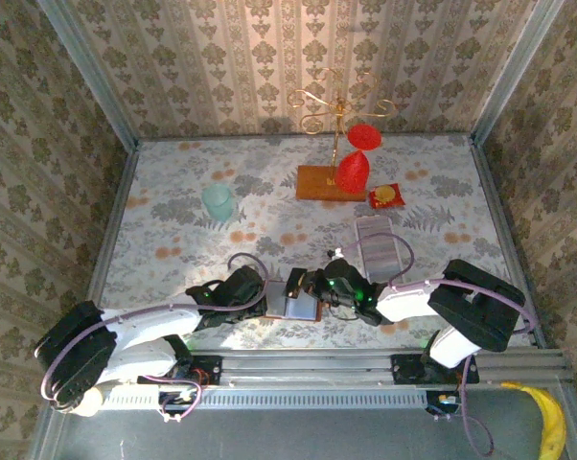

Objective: Put the credit cards into the card holder
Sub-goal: Insert the credit card into the card slot.

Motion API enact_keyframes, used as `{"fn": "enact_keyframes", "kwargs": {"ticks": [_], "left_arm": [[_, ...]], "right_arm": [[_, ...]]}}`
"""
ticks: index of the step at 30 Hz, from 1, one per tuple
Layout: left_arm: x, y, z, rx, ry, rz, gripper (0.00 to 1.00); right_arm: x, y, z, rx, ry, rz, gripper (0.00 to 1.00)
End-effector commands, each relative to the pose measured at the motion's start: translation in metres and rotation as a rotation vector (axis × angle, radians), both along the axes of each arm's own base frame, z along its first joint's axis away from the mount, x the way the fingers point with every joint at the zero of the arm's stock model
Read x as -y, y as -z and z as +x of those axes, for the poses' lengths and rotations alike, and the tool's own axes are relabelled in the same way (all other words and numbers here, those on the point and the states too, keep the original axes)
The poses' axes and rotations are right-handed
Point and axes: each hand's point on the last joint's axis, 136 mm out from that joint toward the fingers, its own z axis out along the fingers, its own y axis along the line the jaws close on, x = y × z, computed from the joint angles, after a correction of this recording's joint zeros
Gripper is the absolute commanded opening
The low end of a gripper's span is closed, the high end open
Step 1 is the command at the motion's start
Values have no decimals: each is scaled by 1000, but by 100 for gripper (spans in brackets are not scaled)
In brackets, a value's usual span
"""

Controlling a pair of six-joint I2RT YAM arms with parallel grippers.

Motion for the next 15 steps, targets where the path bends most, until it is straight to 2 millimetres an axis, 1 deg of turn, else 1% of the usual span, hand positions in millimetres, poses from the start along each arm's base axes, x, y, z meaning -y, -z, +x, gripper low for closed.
{"fn": "enact_keyframes", "kwargs": {"ticks": [1,6,15], "left_arm": [[-5,5,0,-8,-5,40,0],[-7,7,0,-9,-8,48,0],[-8,8,0,-10,-10,54,0]], "right_arm": [[2,2,-11,-15,-13,0,0],[3,7,-19,-21,-42,-31,0],[-5,9,-31,-44,-103,-13,0]]}}
